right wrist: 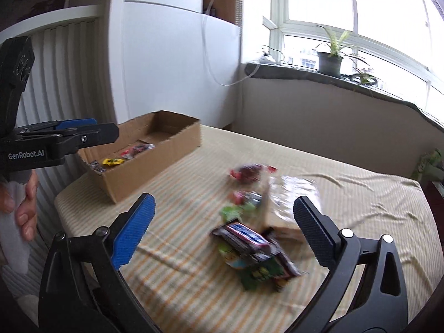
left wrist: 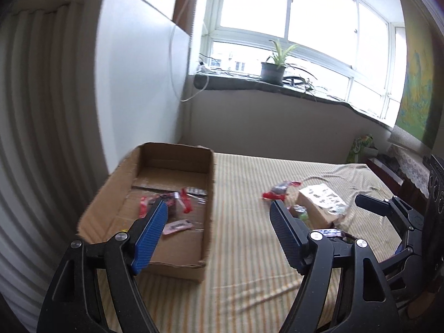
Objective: Organize snacks
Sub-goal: 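Move both grippers back from the box toward the snack pile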
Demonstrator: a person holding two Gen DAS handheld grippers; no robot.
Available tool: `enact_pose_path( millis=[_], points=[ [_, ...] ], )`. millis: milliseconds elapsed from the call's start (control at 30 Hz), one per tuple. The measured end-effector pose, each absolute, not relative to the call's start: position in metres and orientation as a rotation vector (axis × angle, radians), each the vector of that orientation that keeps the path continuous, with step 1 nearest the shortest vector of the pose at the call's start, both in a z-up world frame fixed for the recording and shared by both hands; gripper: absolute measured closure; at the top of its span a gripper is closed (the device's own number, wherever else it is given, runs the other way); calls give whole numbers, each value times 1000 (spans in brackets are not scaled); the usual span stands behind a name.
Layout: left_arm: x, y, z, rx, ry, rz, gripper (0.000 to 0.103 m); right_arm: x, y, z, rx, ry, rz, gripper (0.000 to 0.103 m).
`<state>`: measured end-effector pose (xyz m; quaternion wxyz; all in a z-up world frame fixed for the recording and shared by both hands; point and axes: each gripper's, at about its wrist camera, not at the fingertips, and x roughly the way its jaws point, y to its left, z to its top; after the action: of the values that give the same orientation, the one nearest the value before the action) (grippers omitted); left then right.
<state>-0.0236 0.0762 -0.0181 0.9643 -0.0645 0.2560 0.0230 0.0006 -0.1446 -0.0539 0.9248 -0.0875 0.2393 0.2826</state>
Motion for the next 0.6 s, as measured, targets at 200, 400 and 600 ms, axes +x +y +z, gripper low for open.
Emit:
enact_pose_path(
  millis=[200, 400, 600],
  points=[
    [-7, 12, -20, -68, 541, -79, 27, 1, -234, -65, -122, 526, 412, 1],
    [-5, -24, -17, -18, 550, -141, 27, -2, -263, -64, -99, 521, 383, 1],
    [-6, -29, -15, -3, 554, -142, 27, -4, -245, -69, -115, 527, 429, 1]
  ],
)
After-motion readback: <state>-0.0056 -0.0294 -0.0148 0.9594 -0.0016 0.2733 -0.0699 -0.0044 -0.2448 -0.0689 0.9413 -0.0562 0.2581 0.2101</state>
